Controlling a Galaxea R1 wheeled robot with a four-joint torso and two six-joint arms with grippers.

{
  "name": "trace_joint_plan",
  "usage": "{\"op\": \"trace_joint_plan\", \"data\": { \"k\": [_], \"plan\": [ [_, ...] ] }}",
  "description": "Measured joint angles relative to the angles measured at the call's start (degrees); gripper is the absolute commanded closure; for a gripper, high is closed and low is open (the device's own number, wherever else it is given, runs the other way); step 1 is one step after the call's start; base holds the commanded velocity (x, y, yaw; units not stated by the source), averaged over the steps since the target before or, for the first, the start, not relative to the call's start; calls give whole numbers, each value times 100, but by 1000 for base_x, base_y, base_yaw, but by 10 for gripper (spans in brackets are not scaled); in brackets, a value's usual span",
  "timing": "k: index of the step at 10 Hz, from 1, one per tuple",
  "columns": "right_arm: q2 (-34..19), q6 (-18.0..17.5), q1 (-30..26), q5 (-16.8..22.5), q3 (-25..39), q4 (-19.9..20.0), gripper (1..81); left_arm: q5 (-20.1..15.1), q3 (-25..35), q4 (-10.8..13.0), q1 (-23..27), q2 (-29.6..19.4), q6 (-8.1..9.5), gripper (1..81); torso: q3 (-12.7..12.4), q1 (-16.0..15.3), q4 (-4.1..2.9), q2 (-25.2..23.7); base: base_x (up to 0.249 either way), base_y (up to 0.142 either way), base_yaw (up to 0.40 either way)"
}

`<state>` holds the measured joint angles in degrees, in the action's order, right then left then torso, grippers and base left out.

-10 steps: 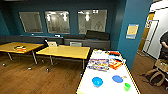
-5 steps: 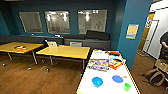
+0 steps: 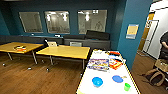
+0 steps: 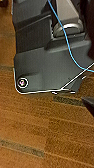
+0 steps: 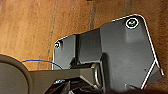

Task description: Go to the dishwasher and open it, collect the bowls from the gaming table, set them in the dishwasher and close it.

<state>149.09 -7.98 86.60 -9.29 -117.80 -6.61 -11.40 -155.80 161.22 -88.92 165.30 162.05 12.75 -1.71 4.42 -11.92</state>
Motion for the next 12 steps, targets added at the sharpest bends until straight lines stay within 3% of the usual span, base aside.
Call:
{"op": "trace_joint_plan", "data": {
  "k": [3,5,7,10,12],
  "plan": [
    [66,0,-122,34,-1,0,10,-188,-171,2,-68,149,0,10,0,0,0,0,0,0,0],
    [48,0,-102,48,-6,-2,10,-753,-330,0,-96,-138,0,10,0,0,0,0,0,0,0],
    [90,0,-107,48,-63,0,10,-965,-333,2,-63,-127,0,10,0,0,0,0,0,0,0],
    [96,0,-107,48,-87,0,10,-1668,-295,6,-146,-296,0,10,0,0,0,0,0,0,0],
    [96,0,-107,50,-95,-2,10,-1652,-369,6,-240,-307,0,10,0,0,0,0,0,0,0]
  ]
}}
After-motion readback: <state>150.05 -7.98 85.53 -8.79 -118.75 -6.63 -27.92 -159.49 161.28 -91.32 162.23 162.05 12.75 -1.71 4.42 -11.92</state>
